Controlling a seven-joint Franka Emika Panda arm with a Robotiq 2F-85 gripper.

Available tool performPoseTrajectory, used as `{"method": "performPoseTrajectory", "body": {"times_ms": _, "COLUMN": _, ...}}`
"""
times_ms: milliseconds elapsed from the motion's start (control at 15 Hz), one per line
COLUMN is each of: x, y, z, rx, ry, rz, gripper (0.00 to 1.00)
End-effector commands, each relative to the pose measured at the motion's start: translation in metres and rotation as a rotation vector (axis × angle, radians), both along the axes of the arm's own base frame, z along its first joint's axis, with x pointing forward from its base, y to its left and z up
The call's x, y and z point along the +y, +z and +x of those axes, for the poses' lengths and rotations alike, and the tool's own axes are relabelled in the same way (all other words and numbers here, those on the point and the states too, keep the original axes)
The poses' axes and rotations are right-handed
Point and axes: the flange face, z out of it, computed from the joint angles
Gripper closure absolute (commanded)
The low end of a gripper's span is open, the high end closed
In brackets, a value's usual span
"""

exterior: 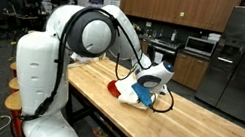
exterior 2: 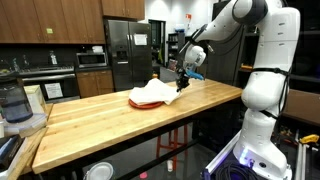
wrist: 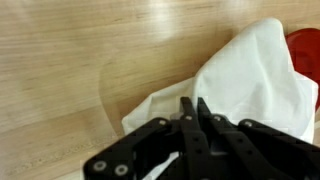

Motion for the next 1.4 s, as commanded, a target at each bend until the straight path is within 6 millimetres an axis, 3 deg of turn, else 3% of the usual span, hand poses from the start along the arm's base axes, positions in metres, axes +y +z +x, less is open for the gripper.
{"method": "performPoseTrajectory", "body": {"times_ms": 0, "x": 0.017, "y": 0.009, "z": 0.0, "rx": 0.001, "ry": 0.059, "rz": -0.011, "gripper": 0.98}}
{"method": "performPoseTrajectory", "body": {"times_ms": 200, "x": 0.048, "y": 0.006, "z": -0.004, "rx": 0.002, "ry": 0.108, "rz": -0.038, "gripper": 0.98}}
{"method": "performPoseTrajectory", "body": {"times_ms": 400, "x": 0.094, "y": 0.01, "z": -0.012, "rx": -0.051, "ry": 0.169, "rz": -0.056, "gripper": 0.98}}
{"method": "performPoseTrajectory", "body": {"times_ms": 800, "x": 0.199, "y": 0.063, "z": -0.037, "rx": -0.278, "ry": 0.183, "rz": -0.001, "gripper": 0.98}}
{"method": "performPoseTrajectory", "body": {"times_ms": 933, "x": 0.23, "y": 0.082, "z": -0.049, "rx": -0.348, "ry": 0.194, "rz": 0.005, "gripper": 0.91}}
{"method": "performPoseTrajectory", "body": {"times_ms": 1000, "x": 0.246, "y": 0.09, "z": -0.054, "rx": -0.375, "ry": 0.207, "rz": 0.007, "gripper": 0.99}}
{"method": "performPoseTrajectory", "body": {"times_ms": 1133, "x": 0.278, "y": 0.102, "z": -0.062, "rx": -0.422, "ry": 0.233, "rz": -0.001, "gripper": 0.99}}
{"method": "performPoseTrajectory", "body": {"times_ms": 1333, "x": 0.331, "y": 0.098, "z": -0.06, "rx": -0.428, "ry": 0.271, "rz": -0.054, "gripper": 0.99}}
